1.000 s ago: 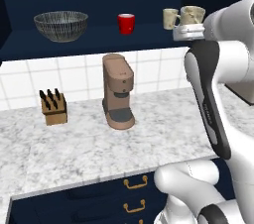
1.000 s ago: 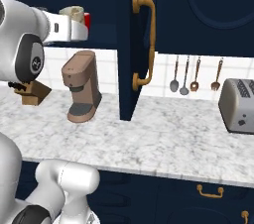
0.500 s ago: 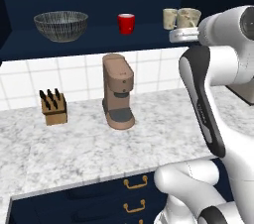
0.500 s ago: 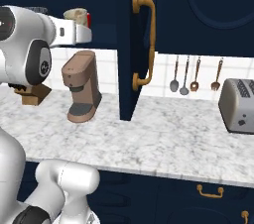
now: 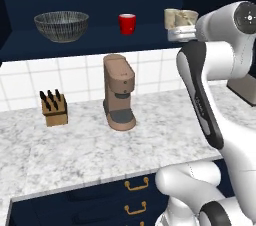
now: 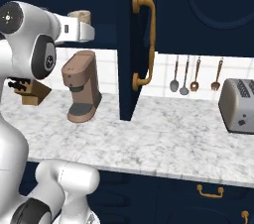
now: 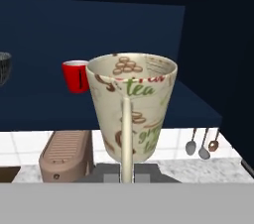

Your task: Gather all objects into one cabinet and sort the glasses and bowls to opposite sides.

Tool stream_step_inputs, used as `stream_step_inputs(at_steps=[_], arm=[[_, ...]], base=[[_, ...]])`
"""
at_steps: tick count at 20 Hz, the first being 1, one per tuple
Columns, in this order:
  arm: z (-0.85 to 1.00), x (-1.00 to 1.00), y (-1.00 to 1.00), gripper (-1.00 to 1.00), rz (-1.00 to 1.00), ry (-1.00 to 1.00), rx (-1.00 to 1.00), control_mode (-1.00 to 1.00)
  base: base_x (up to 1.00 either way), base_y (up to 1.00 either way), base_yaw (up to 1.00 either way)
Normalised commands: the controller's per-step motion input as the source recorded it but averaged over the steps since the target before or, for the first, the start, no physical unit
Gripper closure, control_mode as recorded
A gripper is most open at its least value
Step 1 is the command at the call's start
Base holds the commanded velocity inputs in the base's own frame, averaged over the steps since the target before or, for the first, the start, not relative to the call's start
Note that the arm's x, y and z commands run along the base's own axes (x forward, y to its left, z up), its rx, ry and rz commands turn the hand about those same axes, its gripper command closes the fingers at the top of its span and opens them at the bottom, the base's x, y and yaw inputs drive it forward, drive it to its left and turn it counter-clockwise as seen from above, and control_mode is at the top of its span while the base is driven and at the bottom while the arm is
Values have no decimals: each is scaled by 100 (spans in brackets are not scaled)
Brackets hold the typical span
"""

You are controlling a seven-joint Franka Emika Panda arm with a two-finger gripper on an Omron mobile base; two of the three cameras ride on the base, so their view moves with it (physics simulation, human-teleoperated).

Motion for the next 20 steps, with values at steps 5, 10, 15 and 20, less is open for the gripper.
stream_step_inputs(at_steps=[5,10,15,20], arm=[[-21,42,1,100,0,-2,0,-100],[-31,19,0,100,0,-13,0,-100],[-6,26,0,100,0,-3,0,-100],[0,34,0,100,0,1,0,-100]], base=[[0,0,0],[0,0,0],[0,0,0],[0,0,0]])
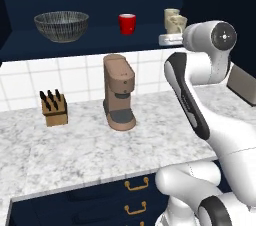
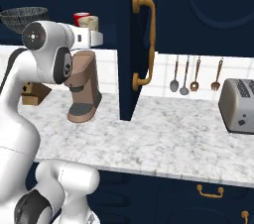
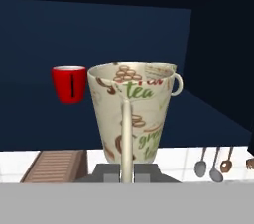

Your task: Gather all objects into one cabinet and sort the glasses and bowls to opposite sides.

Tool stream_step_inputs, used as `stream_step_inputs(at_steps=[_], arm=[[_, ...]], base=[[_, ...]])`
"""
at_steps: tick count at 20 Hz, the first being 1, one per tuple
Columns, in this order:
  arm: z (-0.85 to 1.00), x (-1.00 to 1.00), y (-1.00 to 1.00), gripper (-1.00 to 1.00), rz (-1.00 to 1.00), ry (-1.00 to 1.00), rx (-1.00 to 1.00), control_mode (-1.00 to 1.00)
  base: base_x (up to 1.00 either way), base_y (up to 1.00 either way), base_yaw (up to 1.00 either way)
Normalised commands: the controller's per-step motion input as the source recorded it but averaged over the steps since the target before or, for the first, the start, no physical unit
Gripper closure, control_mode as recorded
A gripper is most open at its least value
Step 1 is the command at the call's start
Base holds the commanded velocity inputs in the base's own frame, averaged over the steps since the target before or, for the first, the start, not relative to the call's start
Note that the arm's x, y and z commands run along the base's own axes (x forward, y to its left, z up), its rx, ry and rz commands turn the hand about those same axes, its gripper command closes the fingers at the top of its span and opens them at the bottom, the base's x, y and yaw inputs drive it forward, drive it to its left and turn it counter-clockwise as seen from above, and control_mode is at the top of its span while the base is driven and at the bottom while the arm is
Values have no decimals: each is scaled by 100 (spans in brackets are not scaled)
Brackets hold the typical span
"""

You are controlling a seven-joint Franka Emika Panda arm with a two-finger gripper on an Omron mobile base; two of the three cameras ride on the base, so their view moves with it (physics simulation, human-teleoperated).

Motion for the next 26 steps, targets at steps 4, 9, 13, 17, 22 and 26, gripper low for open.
stream_step_inputs(at_steps=[4,9,13,17,22,26], arm=[[0,38,0,100,0,1,0,-100],[0,41,0,100,0,0,0,-100],[-3,31,1,100,0,0,0,-100],[-4,26,0,100,0,-1,0,-100],[-10,29,0,100,0,-3,0,-100],[-7,30,0,100,0,-2,0,-100]], base=[[0,0,0],[0,0,0],[0,0,0],[0,0,0],[0,0,0],[0,0,0]])
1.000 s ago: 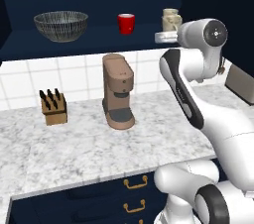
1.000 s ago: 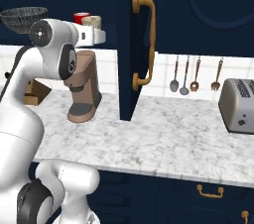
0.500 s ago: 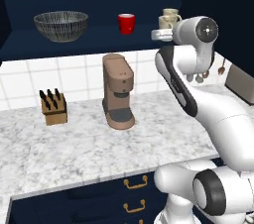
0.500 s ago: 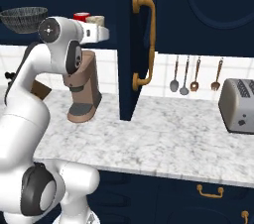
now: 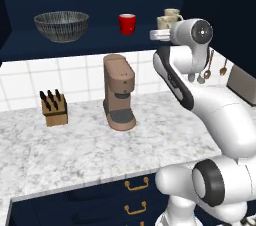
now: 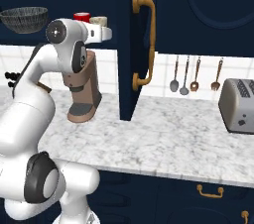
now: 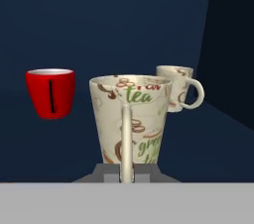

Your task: Gather all objects into one cabinet and sort the glasses and bowls to opposite sides.

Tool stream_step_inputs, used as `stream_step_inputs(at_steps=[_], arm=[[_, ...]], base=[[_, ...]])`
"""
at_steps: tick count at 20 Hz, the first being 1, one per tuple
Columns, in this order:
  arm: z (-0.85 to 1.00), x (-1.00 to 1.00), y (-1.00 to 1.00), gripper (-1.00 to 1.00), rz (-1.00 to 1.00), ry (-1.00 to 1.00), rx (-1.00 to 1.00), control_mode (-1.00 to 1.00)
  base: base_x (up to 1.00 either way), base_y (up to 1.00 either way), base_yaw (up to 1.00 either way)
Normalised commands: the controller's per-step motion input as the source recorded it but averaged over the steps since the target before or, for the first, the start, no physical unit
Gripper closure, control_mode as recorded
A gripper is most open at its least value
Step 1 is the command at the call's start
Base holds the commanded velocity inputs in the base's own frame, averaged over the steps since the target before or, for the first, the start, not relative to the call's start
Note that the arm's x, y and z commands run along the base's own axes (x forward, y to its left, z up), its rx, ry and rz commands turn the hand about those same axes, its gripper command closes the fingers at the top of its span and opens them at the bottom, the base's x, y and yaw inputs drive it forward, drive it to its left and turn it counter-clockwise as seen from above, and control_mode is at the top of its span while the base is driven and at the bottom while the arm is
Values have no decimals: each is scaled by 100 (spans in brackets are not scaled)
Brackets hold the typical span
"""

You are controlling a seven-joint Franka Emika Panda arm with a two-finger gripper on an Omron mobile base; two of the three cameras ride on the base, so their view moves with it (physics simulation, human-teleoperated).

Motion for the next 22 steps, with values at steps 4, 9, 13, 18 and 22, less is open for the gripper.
stream_step_inputs(at_steps=[4,9,13,18,22], arm=[[-2,39,0,100,0,0,0,-100],[0,41,0,100,0,0,0,-100],[-4,35,0,100,0,-4,0,-100],[-4,25,0,-100,0,-4,0,-100],[-1,1,0,-100,0,-4,0,-100]], base=[[0,0,0],[0,0,0],[0,0,0],[0,0,0],[0,0,0]])
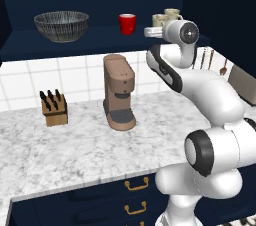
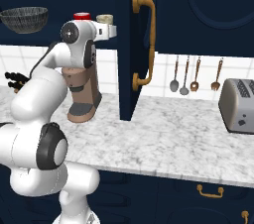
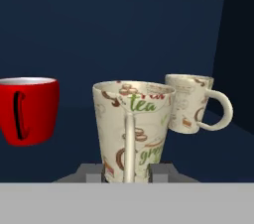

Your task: Gather all objects into one cabinet and sort the glasses and bowls to opposite sides.

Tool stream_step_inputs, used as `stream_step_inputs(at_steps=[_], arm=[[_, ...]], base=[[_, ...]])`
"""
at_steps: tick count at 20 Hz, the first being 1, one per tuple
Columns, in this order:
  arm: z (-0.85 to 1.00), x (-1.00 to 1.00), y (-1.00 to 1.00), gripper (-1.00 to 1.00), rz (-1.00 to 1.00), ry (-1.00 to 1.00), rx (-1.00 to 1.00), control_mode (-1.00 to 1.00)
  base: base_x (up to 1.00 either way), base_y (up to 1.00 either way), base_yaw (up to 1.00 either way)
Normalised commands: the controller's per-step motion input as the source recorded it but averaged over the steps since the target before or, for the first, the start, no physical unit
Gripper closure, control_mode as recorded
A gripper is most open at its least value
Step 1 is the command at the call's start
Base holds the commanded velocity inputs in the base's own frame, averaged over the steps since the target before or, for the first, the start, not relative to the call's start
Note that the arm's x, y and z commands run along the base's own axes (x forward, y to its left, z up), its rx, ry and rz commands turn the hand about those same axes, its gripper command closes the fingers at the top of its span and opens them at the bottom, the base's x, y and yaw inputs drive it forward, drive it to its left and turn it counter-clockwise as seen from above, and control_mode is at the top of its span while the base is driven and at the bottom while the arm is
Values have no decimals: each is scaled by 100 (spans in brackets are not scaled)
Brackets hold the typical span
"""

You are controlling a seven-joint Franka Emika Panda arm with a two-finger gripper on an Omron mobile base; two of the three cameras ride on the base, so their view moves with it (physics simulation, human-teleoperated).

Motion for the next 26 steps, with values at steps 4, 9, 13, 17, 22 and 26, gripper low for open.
stream_step_inputs(at_steps=[4,9,13,17,22,26], arm=[[18,-38,0,-100,0,-14,4,-100],[35,-65,0,-100,1,-11,7,-100],[4,-100,0,-100,3,0,8,-100],[21,-100,0,-100,0,7,2,-100],[21,-100,0,-100,0,14,0,-100],[23,-100,3,-100,0,27,-7,-100]], base=[[0,0,0],[0,0,0],[0,0,0],[0,0,0],[0,0,0],[0,0,0]])
